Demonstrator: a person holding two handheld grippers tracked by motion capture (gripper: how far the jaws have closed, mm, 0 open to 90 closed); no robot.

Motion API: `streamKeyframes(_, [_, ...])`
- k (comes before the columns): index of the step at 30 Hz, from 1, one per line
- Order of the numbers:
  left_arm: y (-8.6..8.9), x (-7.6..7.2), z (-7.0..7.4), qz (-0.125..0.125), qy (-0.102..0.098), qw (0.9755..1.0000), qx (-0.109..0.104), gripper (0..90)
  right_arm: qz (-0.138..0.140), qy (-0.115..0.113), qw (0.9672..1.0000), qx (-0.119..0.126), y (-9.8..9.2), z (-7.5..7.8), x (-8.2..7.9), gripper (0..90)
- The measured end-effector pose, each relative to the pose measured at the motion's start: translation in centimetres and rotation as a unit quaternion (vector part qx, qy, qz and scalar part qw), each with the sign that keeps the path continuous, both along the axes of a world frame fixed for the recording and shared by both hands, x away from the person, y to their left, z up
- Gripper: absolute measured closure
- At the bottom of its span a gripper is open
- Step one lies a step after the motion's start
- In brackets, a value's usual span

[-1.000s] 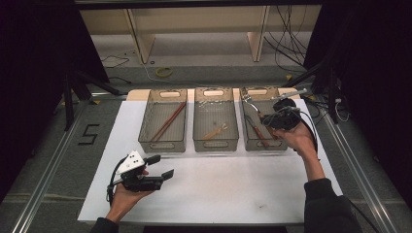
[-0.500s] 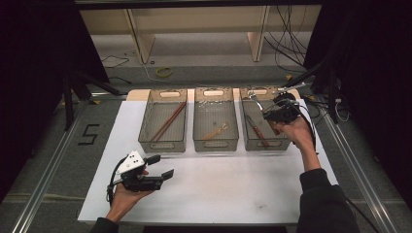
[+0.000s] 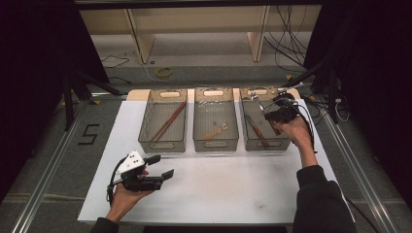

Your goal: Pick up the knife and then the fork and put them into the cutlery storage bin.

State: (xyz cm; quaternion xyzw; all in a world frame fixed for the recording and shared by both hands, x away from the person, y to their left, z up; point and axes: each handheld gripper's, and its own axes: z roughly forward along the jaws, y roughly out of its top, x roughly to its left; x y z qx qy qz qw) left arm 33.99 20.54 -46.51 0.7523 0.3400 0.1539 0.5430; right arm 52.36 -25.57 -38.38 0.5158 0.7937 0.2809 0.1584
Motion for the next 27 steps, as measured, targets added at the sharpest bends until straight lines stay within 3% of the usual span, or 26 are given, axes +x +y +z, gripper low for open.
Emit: streamKeyframes(27, [0.0, 0.0, 0.0, -0.001, 0.0, 1.0, -0.001, 22.0, -0.011, 0.03, 0.9993, -0.021, 1.1, -1.4, 1.3, 77.5])
